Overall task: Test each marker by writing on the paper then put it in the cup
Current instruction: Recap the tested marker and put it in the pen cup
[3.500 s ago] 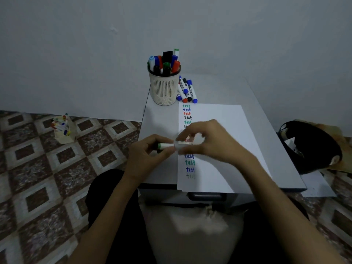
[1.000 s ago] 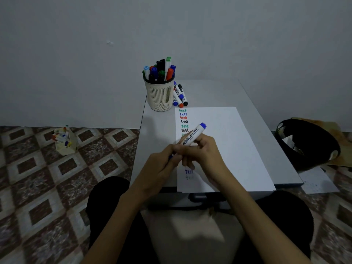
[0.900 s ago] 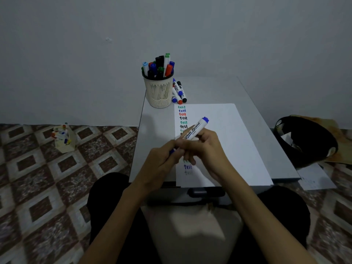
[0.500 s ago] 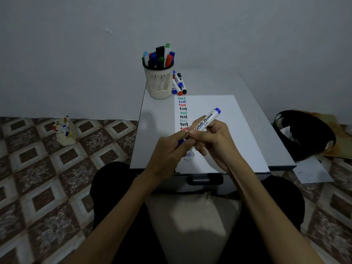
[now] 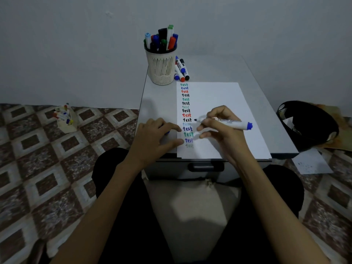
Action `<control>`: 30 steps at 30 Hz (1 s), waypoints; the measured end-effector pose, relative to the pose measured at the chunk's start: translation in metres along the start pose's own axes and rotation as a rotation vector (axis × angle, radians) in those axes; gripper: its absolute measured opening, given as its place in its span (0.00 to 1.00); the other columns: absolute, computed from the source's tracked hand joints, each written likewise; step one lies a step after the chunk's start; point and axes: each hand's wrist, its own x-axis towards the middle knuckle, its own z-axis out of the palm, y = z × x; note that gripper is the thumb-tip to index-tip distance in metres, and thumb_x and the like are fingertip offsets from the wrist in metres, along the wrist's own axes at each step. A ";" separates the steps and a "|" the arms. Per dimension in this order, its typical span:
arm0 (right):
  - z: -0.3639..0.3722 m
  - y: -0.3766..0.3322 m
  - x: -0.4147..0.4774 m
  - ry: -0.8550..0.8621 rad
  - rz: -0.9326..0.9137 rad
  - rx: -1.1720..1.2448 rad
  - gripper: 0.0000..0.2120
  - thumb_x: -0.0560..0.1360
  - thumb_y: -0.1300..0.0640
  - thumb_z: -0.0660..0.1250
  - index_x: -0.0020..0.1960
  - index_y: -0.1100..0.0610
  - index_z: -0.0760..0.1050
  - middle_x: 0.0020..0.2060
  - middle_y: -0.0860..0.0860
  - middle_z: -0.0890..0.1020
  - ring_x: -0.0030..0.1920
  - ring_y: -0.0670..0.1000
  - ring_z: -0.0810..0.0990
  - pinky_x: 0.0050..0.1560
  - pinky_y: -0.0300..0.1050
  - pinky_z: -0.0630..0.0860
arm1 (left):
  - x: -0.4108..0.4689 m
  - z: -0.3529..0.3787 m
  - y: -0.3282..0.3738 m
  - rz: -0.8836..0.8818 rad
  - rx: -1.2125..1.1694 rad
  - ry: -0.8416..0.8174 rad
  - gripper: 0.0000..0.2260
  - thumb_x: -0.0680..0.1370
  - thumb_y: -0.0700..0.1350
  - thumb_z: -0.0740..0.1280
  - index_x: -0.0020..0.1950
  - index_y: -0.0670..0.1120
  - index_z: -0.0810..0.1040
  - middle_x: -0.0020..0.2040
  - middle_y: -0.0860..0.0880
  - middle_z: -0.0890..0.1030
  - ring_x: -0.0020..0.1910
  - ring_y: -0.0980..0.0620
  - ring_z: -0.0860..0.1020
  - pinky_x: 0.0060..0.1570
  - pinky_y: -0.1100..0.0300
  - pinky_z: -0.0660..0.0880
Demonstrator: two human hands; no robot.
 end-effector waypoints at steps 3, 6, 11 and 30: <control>0.006 0.009 -0.006 -0.025 0.026 -0.051 0.08 0.72 0.74 0.67 0.42 0.63 0.72 0.40 0.56 0.82 0.39 0.57 0.82 0.32 0.44 0.80 | -0.003 0.003 0.001 0.015 0.055 0.017 0.18 0.72 0.66 0.60 0.53 0.58 0.78 0.43 0.54 0.73 0.44 0.53 0.69 0.43 0.57 0.61; 0.012 0.010 -0.006 -0.012 0.028 -0.124 0.11 0.70 0.72 0.70 0.37 0.62 0.70 0.34 0.59 0.80 0.29 0.55 0.79 0.25 0.44 0.74 | -0.004 0.004 0.000 0.005 0.071 0.015 0.18 0.71 0.67 0.61 0.54 0.59 0.78 0.45 0.54 0.72 0.45 0.53 0.68 0.44 0.57 0.61; 0.026 0.018 -0.010 0.084 0.025 -0.344 0.15 0.70 0.70 0.70 0.33 0.60 0.65 0.29 0.65 0.74 0.20 0.54 0.69 0.23 0.39 0.66 | -0.004 0.005 0.001 -0.017 0.085 0.016 0.17 0.71 0.67 0.61 0.53 0.60 0.77 0.44 0.56 0.71 0.44 0.54 0.67 0.43 0.59 0.57; 0.028 0.025 -0.014 0.052 -0.070 -0.514 0.14 0.67 0.74 0.65 0.33 0.61 0.64 0.32 0.65 0.71 0.36 0.52 0.73 0.32 0.39 0.68 | -0.004 0.005 0.002 -0.042 0.075 0.018 0.18 0.70 0.68 0.61 0.53 0.60 0.78 0.43 0.55 0.72 0.45 0.53 0.68 0.43 0.56 0.62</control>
